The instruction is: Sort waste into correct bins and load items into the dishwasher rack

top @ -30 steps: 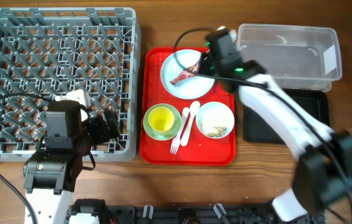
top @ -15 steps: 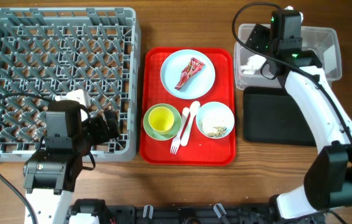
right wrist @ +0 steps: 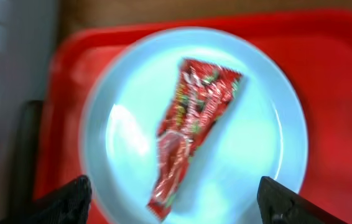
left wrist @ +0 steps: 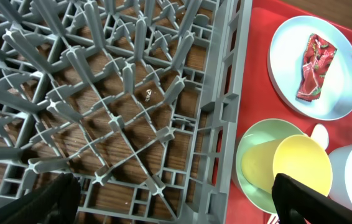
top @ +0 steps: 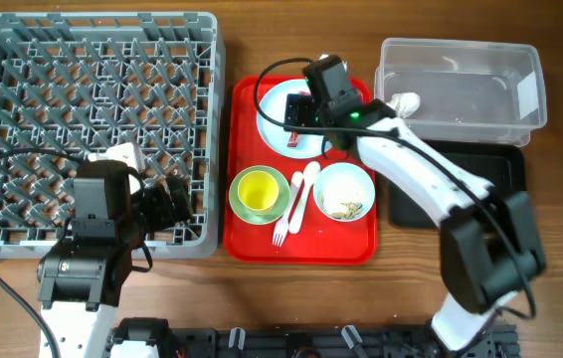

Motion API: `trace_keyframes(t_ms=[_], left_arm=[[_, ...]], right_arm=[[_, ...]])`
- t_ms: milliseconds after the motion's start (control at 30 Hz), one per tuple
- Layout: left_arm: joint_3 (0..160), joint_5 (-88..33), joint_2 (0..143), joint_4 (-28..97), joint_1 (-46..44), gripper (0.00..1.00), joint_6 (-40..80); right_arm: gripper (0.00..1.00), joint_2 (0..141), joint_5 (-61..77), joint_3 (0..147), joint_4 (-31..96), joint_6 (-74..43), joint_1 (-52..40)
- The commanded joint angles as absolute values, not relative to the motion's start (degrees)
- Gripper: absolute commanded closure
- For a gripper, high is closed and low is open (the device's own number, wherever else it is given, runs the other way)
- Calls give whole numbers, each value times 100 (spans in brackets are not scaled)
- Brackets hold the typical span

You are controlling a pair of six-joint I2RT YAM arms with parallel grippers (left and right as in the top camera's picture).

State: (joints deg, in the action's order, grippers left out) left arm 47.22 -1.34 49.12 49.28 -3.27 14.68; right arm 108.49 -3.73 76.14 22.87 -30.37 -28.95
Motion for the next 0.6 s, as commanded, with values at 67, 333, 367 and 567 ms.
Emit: trace_keyframes(t_ms=[67,333,367,567], left_arm=[[4842,-143,4908,4915,-292,0,1393],[4842,-143,4908,4915,-292,0,1391],[4842,-143,4908,4912,-292,0,1393],[4842,-143,4908,4915,-292,0,1391]], right_arm=[[15,11592,-523,7623,1946,-3393,-2978],[55,11939,-591,7623,2021,-3612,-3039],[72,11937,-543,7623,2082,-3601,-3044],[96,11441,-491,7627,2362,-3310,-2943]])
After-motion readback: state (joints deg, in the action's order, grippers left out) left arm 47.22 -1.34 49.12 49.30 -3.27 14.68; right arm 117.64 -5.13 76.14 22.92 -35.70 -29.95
